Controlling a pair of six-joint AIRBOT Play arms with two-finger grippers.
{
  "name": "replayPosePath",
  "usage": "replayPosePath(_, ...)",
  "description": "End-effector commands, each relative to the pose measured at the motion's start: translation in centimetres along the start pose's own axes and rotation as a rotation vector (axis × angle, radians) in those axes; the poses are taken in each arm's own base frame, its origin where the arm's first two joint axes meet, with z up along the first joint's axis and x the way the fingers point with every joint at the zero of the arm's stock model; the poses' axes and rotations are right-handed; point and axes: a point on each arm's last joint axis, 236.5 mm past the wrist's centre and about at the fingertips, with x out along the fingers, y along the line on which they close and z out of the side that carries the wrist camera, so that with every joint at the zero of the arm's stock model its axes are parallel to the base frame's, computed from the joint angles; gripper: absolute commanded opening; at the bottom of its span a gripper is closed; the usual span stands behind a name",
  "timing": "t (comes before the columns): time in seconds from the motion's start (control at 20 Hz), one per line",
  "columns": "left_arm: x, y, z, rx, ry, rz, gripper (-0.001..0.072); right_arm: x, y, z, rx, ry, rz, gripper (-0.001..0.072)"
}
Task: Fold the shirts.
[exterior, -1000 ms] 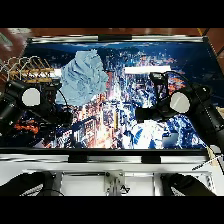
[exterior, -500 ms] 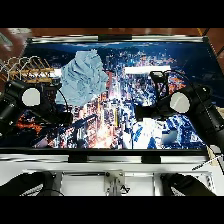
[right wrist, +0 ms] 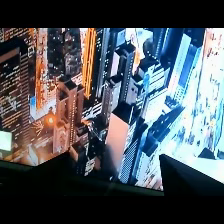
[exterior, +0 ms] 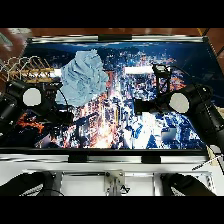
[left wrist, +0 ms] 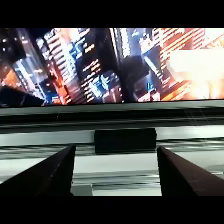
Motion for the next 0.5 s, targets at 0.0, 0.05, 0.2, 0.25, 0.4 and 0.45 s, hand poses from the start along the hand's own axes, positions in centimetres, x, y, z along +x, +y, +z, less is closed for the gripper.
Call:
replayPosePath(0.0,0.2,-0.7,1.6,0.000,-0.057,-0.024,0.0595,0.0,-0.3,-0.5,0.005,0.023,-0.011,0.0681)
replayPosePath(0.05,0.3,-0.9,2.1,0.000,-0.075,-0.031,0.0596,0.0,-0.3,-0.6,0.005,0.025,-0.013,0.0680)
replayPosePath(0.2,-0.3,-2.9,5.1,-0.003,-0.203,-0.120,0.0596,0.0,-0.4,-0.2,0.002,0.007,-0.015,0.0681)
replayPosePath(0.25,-0.6,-3.4,6.3,0.016,-0.257,-0.140,0.0596,0.0,-0.3,0.0,0.001,0.000,-0.015,0.0681)
replayPosePath(0.4,-2.4,-3.1,12.0,0.008,-0.447,-0.190,0.0720,0.0,-0.5,0.3,-0.002,-0.011,-0.023,0.0680)
replayPosePath(0.45,-2.8,-2.1,13.8,-0.012,-0.457,-0.207,0.0720,0.0,-0.5,0.5,-0.004,-0.022,-0.023,0.0680)
